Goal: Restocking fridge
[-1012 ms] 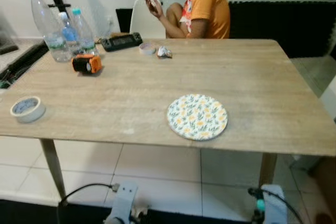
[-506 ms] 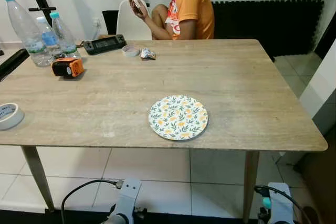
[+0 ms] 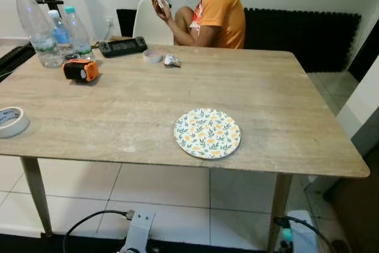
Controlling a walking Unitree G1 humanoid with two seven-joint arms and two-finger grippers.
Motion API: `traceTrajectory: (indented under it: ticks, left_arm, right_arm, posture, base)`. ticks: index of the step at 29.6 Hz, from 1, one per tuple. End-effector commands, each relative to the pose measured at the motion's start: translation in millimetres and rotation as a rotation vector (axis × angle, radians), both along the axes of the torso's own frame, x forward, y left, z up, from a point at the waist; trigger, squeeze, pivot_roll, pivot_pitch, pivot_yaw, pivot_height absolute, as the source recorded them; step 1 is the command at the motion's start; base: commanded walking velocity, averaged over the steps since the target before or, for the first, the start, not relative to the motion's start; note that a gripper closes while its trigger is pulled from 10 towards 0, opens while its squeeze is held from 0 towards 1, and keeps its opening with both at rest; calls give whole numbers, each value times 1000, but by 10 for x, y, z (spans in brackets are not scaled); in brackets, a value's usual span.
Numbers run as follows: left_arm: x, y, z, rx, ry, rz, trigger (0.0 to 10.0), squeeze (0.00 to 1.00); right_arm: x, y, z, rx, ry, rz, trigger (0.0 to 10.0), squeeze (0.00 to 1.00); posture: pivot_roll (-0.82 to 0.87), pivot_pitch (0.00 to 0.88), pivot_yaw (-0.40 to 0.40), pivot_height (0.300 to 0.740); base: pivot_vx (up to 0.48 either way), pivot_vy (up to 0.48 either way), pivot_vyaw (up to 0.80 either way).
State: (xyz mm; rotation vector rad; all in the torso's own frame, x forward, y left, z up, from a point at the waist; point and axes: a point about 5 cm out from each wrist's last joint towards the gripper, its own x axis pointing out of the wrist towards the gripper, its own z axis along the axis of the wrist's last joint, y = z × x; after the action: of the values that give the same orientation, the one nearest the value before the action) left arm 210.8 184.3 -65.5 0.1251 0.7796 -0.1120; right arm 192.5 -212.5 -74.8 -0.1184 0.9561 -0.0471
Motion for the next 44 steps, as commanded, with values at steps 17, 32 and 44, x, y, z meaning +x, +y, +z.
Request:
traceTrajectory:
  ticks: [17,32,44]
  left_arm:
    - [54,103,55,57,15,-158,10000,0]
    - [83,-247,36,-1,2,-212,10000,0]
    - [-103,-298,-63,-29,13,-146,10000,0]
  right_arm:
    - [-152,156,-106,76,30,-117,10000,0]
    - [-198,-64,-76,-145,34,97,10000,0]
    - [-84,-187,2,-166,29,125,10000,0]
  posture:
    - [-75,0,77,740]
    - [-106,37,33,740]
    - [-91,51,-66,740]
  base:
    - [0,113,0]
    - [0,0,0]
    - [0,0,0]
